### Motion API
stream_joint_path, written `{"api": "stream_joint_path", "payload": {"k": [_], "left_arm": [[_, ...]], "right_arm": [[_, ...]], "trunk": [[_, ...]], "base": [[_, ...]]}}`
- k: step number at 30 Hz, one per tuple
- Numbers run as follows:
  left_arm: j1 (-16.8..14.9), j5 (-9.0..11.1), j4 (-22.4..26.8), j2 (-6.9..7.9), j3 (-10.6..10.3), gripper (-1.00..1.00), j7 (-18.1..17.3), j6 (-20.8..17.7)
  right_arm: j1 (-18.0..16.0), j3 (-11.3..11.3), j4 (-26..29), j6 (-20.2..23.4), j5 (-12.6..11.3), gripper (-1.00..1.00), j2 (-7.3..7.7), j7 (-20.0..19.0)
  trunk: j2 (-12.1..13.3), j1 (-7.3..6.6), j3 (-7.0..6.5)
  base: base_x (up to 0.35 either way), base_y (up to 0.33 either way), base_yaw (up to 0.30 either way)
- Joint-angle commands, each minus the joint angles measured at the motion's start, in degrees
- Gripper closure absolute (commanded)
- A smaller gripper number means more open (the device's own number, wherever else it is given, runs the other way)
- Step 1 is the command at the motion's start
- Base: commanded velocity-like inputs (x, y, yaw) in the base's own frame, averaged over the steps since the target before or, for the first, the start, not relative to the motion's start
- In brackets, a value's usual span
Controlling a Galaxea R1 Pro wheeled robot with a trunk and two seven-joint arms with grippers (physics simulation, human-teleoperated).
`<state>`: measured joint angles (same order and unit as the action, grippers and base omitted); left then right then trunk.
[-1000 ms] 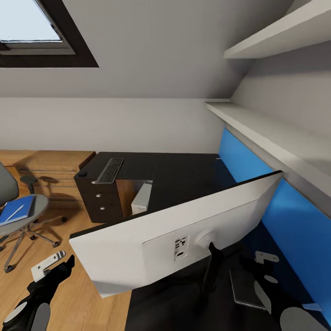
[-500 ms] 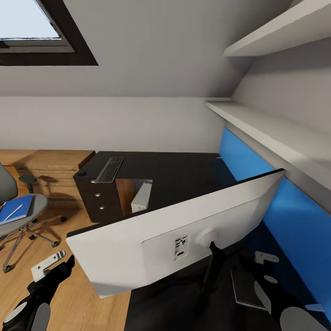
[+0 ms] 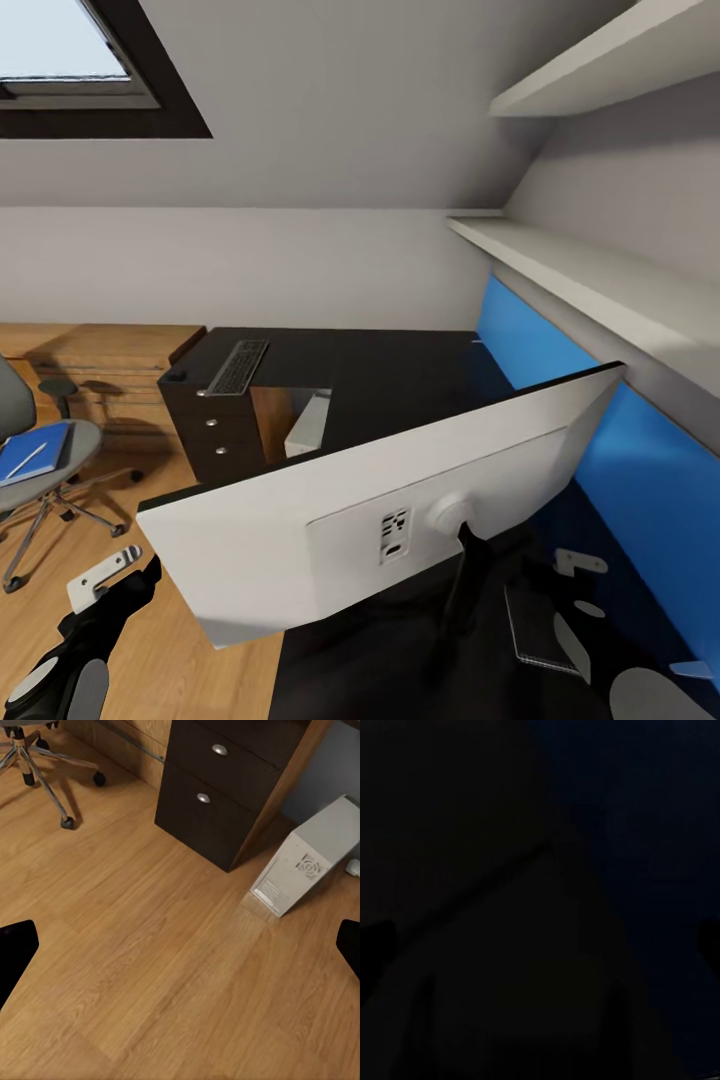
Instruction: In the bedroom, organize the workspace by keeping the computer under the desk, ensuring the monitor is on the desk, placing the keyboard on the desk next to the monitor, placing the mouse on the desk next to the keyboard, moving the folder from the swivel chair onto the desk next to the mouse, stacking the notebook on top of the folder with the pen on top of the notebook, and positioning the swivel chair next to the desk.
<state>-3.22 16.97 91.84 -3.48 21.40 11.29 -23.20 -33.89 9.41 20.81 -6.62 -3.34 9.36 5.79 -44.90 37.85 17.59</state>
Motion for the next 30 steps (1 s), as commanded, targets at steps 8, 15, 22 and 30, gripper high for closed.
{"api": "stream_joint_path", "payload": {"k": [8,15,22,30], "left_arm": [[0.0,0.6,0.1,-0.03,0.0,-1.0,0.3,-0.3],[0.0,0.6,0.1,-0.05,0.0,-1.0,0.3,-0.3],[0.0,0.6,0.1,-0.05,0.1,-1.0,0.3,-0.3],[0.0,0.6,0.1,-0.09,0.2,-1.0,0.3,-0.3]], "right_arm": [[-1.4,0.1,-2.5,-0.2,-0.4,-1.0,0.91,0.0],[-1.7,0.1,-2.9,0.8,-0.4,-1.0,1.04,0.0],[-1.9,0.1,-3.0,2.0,-0.4,-1.0,1.03,0.0],[-2.1,0.1,-3.0,2.3,-0.4,-1.0,1.02,0.0]], "trunk": [[-3.3,1.77,1.52],[-6.1,3.31,2.77],[-8.9,4.85,4.03],[-10.5,5.73,4.75]], "base": [[0.0,0.0,0.0],[0.0,0.0,0.0],[0.0,0.0,0.0],[0.0,0.0,0.0]]}}
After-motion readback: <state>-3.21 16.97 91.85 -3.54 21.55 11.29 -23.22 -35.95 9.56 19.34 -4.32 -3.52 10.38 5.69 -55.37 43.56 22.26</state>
